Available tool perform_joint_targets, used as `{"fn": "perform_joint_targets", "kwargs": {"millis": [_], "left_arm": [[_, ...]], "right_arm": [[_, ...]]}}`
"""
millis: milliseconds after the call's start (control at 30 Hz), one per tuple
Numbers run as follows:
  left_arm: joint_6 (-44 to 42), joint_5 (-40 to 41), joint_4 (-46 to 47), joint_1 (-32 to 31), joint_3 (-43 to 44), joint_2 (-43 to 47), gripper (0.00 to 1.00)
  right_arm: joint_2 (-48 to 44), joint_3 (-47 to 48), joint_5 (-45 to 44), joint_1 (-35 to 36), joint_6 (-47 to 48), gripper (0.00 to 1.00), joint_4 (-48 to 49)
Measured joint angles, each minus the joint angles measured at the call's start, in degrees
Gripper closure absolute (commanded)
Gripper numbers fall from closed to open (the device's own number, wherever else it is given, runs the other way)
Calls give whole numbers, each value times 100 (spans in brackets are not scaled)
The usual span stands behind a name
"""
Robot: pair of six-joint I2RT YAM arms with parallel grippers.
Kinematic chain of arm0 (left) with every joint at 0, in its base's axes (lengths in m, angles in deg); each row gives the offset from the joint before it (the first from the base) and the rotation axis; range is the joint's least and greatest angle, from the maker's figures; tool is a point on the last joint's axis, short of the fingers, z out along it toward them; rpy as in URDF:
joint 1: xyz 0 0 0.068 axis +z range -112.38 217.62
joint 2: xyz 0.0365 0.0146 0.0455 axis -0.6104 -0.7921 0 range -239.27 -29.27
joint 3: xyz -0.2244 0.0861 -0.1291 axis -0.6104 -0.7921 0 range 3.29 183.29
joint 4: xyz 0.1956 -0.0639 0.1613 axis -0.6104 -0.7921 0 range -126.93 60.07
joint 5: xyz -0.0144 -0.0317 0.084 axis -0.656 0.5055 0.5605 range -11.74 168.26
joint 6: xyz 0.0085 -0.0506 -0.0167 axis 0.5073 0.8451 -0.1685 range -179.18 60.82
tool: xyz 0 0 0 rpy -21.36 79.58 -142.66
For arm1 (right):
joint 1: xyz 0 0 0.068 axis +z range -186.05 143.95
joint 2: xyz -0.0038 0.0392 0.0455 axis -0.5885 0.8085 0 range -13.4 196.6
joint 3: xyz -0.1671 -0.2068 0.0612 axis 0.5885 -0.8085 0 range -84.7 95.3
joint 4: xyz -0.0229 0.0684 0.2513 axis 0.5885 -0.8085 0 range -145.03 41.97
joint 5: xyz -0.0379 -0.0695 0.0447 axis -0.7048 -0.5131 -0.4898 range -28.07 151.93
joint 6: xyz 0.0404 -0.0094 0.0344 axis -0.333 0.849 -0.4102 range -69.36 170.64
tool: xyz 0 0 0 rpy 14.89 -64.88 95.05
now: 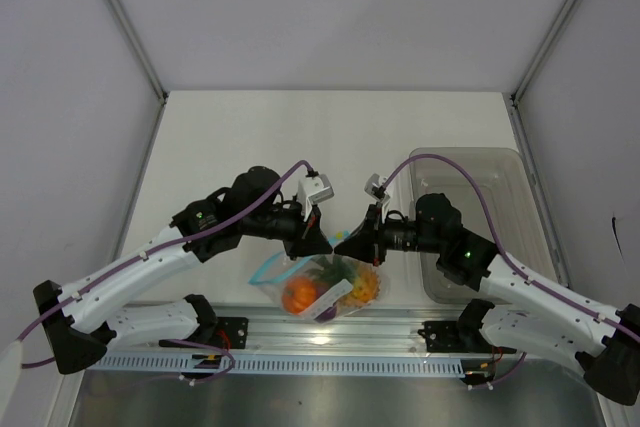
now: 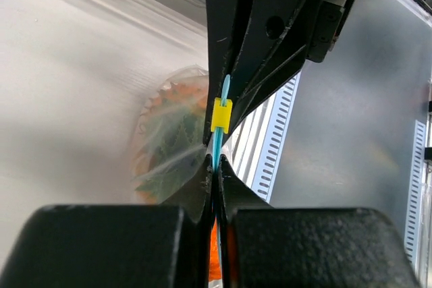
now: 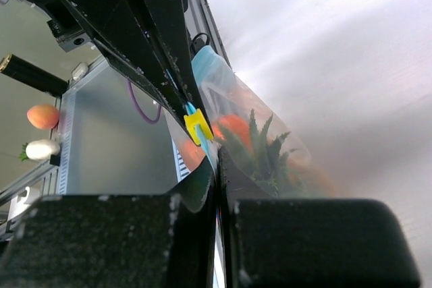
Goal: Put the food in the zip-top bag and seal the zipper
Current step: Zip the zipper food storage bag at the center of the board.
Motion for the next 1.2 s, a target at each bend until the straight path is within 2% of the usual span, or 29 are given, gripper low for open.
{"fn": "perform_joint_targets", "kwargs": {"millis": [167,200,233,333,367,400,433,567,633,667,700,767,800,867,933,967,1100,1200], "left_arm": [[-44,160,-13,4,0,7,99],[-61,157,-17,4,2,7,99],[-98,155,-52,4,9,7,100],[-199,90,-216,4,61,-20,99],[-225,63,-260,4,94,-42,99],[-245,26,-269,4,120,-68,99],[-256,-11,-278,4,138,-87,100],[-302,-90,-334,4,157,-122,100],[-308,-144,-358,4,160,-136,100],[-308,-175,-376,4,160,-142,99],[-310,-181,-385,4,160,-149,99],[-330,-188,-393,4,160,-151,99],[-343,-190,-396,4,160,-151,99],[-348,-190,-400,4,160,-151,99],[-348,-188,-404,7,160,-151,99],[-348,-190,-404,9,160,-151,99],[-348,-227,-396,9,160,-151,99],[-345,-221,-372,13,164,-151,79]], "right_arm": [[11,-4,33,-11,0,100,7],[35,-4,125,-37,4,96,9],[74,2,219,-66,15,84,17],[382,175,669,-131,203,74,-162],[422,201,713,-144,223,74,-175],[509,284,863,-151,323,66,-284],[601,391,1036,-157,407,65,-415],[944,791,1574,-173,743,68,-754],[1043,855,1751,-195,833,76,-809],[1084,859,1847,-212,881,89,-826],[1110,859,1910,-236,938,93,-846],[1132,859,2004,-282,944,91,-887],[1134,859,2052,-306,953,79,-903],[1134,859,2142,-343,981,78,-922],[1123,855,2205,-374,1012,87,-942],[1106,839,2216,-389,1008,100,-931],[938,673,2192,-446,872,100,-780],[817,597,2070,-428,761,100,-686]]}}
